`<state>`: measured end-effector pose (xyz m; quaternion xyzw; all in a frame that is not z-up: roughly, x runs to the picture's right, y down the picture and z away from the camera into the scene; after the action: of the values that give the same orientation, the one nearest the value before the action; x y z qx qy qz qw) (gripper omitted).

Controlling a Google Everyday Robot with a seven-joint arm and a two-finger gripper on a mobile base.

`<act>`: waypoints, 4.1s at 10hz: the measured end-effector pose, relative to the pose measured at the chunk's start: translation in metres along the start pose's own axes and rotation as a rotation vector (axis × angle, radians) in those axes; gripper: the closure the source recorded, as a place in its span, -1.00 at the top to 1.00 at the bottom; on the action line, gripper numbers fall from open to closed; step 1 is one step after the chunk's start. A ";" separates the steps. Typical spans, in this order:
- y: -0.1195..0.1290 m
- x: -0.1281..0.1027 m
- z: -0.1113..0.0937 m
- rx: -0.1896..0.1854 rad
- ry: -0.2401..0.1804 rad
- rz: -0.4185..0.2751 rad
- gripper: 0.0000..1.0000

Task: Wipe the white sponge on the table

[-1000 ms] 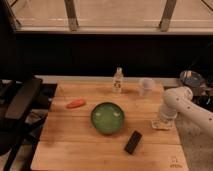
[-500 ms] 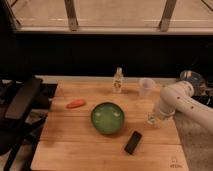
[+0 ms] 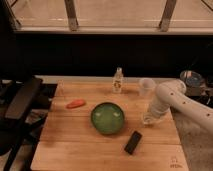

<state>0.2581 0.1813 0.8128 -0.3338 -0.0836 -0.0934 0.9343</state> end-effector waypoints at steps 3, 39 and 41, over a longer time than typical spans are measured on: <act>-0.004 -0.015 0.016 -0.055 -0.006 -0.057 -0.98; -0.069 0.023 0.030 0.007 0.060 -0.152 -0.98; -0.087 0.034 0.028 0.010 0.070 -0.126 -0.98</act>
<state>0.2685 0.1290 0.8951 -0.3195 -0.0724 -0.1633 0.9306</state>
